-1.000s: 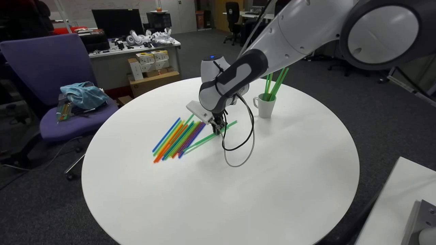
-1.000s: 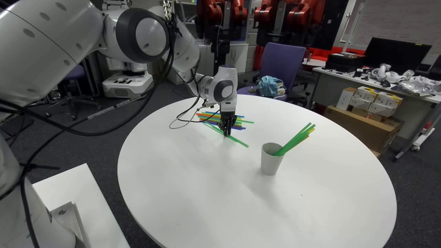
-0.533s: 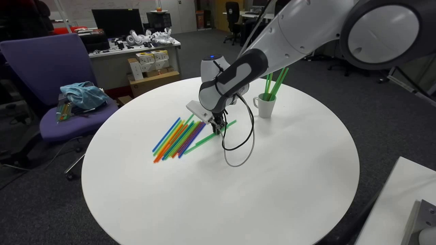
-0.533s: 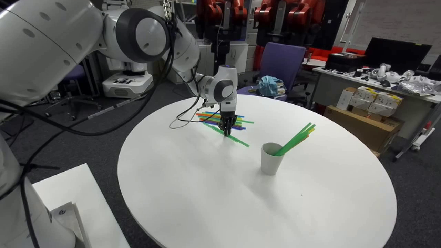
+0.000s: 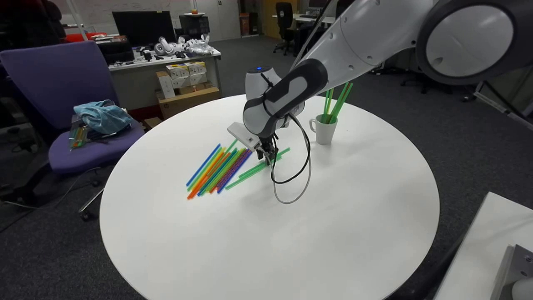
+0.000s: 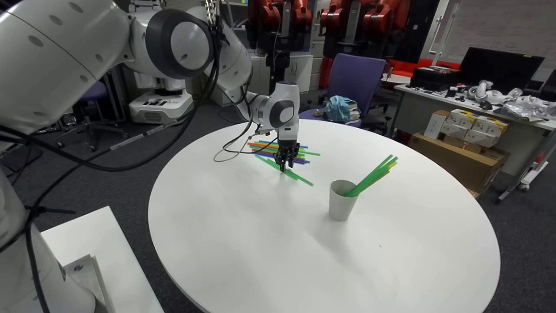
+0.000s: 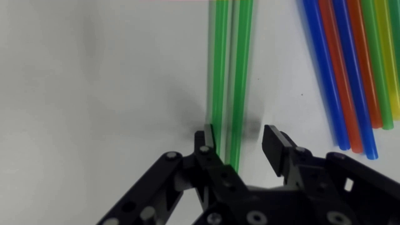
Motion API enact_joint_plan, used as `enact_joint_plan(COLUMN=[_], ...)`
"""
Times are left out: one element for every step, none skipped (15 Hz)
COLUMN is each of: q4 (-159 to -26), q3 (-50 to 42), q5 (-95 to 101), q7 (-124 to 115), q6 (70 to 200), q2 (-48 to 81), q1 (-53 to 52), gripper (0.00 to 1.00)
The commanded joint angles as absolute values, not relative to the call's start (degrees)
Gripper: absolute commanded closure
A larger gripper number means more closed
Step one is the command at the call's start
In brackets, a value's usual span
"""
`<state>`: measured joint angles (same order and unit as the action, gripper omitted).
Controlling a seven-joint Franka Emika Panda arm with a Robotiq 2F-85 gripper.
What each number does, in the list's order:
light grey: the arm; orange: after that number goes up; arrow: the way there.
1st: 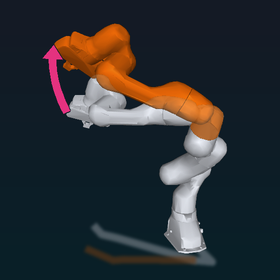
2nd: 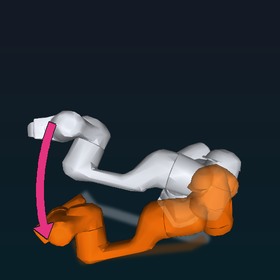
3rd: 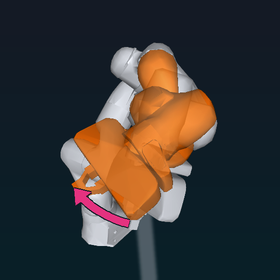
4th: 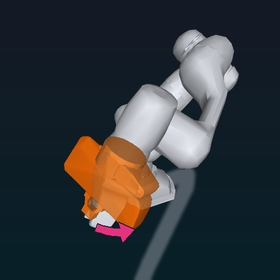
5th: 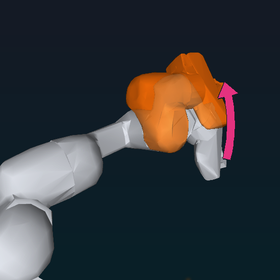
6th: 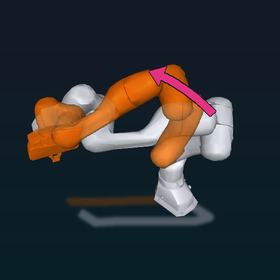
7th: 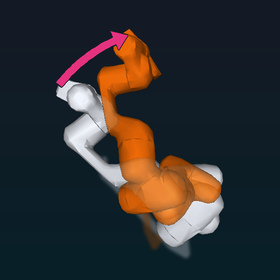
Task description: Put one green straw in the white mug.
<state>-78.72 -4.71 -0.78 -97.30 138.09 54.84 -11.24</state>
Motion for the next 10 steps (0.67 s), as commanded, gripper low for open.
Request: enact_joint_plan(q4=[-79.2, -79.2, -79.2, -79.2, -79.2, -79.1, -79.0, -79.0, -79.0, -79.0], q3=[-5.0, -5.0, -5.0, -4.9, -4.9, -4.9, -4.9, -4.9, -4.9, -4.9], q5=[-1.7, -1.7, -1.7, -1.7, -1.8, -1.8, -1.8, -1.8, -1.8, -1.8], q7=[-97.3, -97.3, -97.3, -97.2, -97.3, -97.3, -97.2, -97.2, -97.2, -97.2], q6=[137.8, 137.8, 137.8, 137.7, 137.7, 137.7, 137.6, 137.6, 137.6, 137.6], q2=[53.3, 53.2, 53.2, 53.2, 53.2, 53.2, 53.3, 53.3, 53.3, 53.3], q1=[-11.2, -11.2, -11.2, -11.2, -11.2, -11.2, -11.2, -11.1, -11.1, -11.1], gripper=[0.78, 0.84, 0.91, 0.95, 0.96, 0.99, 1.0, 0.98, 0.98, 0.97])
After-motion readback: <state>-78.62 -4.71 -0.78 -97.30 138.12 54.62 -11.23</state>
